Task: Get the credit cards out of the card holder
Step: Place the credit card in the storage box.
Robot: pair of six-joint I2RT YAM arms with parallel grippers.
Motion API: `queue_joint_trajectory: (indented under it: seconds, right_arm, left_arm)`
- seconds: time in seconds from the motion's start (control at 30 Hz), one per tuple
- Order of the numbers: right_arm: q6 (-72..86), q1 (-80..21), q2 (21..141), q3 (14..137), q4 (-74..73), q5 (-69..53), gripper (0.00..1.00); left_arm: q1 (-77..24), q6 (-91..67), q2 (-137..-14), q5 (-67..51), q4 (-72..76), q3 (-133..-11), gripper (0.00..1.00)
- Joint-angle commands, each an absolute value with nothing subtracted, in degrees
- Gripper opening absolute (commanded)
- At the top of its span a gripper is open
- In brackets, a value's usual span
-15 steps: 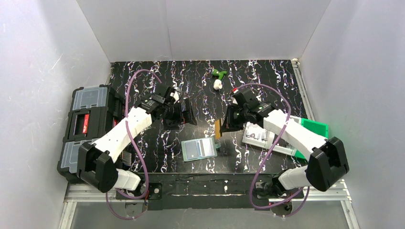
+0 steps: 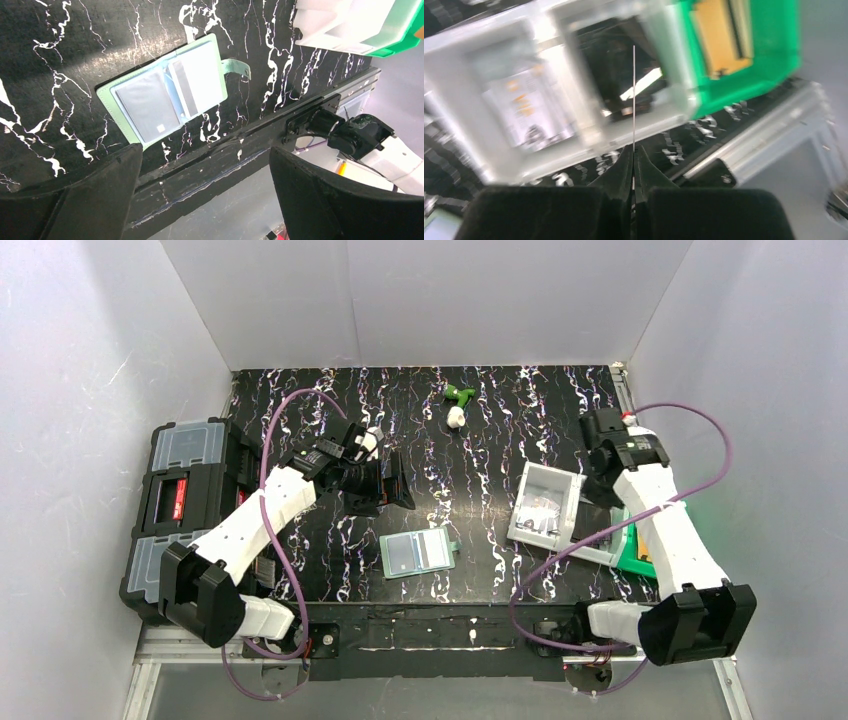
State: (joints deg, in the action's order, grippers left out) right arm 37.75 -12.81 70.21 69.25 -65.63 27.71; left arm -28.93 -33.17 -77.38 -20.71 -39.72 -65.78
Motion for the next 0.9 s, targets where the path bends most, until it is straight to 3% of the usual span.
queue_joint_trajectory:
  seconds: [0.0, 0.4, 0.73, 0.87]
  right_arm:
    - [33.6, -3.7, 70.2, 69.9, -71.4, 38.7, 0.01]
    - [38.4, 7.3, 85.3, 74.5, -74.1, 48.2, 0.01]
    - [37.2, 9.6, 88.7, 76.2, -73.9, 45.2, 0.01]
    - [36.5, 9.8, 88.9, 76.4, -73.9, 43.7, 0.3]
  left_arm:
    - [-29.3, -32.1, -75.9, -23.7, -41.2, -67.2, 0.98]
    - [-29.9, -30.3, -76.7, -26.0, -43.8, -69.3, 0.98]
    - [-29.9, -30.1, -75.4, -26.1, -44.0, -68.2, 0.98]
    - [-29.9, -29.9, -75.4, -25.8, -44.4, -68.0, 0.98]
